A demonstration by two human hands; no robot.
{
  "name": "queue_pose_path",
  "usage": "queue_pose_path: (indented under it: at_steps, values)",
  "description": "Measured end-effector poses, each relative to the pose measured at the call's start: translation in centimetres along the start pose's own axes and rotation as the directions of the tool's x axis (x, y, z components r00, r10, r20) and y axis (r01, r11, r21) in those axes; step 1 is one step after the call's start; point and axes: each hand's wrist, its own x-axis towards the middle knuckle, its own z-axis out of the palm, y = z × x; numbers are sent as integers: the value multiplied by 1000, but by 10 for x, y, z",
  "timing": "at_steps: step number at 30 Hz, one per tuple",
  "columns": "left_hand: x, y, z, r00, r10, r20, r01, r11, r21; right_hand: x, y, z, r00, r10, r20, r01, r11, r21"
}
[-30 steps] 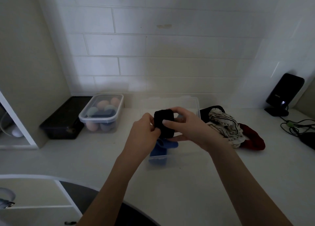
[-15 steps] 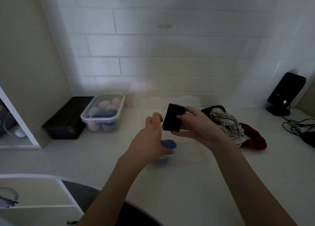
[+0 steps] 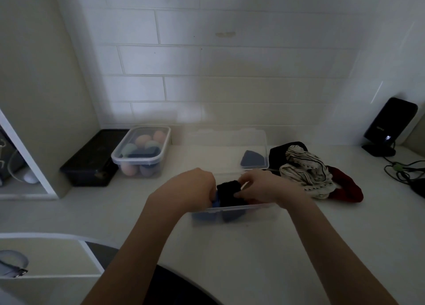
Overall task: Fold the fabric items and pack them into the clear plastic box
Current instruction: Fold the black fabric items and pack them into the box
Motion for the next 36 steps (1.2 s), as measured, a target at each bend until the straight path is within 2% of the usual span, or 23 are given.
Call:
queue_pose_path:
  at_steps: [2, 7, 12, 17, 20, 24, 27, 34, 36]
  values:
    - [1, -4, -1, 1000, -18, -3, 18, 1000, -12, 2, 0, 4, 999, 9, -40, -10, 1000, -13]
    - [0, -8, 5, 994, 6, -111, -11, 999, -40, 4, -4, 11, 993, 27, -117, -47, 984, -171]
    - [0, -10, 10, 989, -2, -148, -11, 996, -86, 4, -7, 14, 994, -55, -91, 40, 988, -152]
    - [0, -10, 15, 986, -12, -167, -9, 992, -126, 6, -10, 18, 992, -79, -97, 52, 967, -249]
    - [0, -11, 12, 989, -3, -145, -16, 991, -129, 5, -8, 15, 980, -130, -151, 103, 980, -172]
    - [-1, -9, 9, 994, 2, -112, -20, 987, -160, 0, -9, 8, 971, -239, -9, 236, 964, -121]
    - [2, -7, 13, 994, -8, -108, -6, 992, -126, -2, -10, 6, 973, -223, 54, 228, 962, -153]
    - [2, -5, 7, 999, -11, -52, 1, 981, -195, 0, -17, 13, 979, -194, 56, 202, 933, -298]
    - [4, -1, 9, 998, -26, -64, 16, 988, -154, 2, -18, 15, 980, -195, 38, 197, 931, -307]
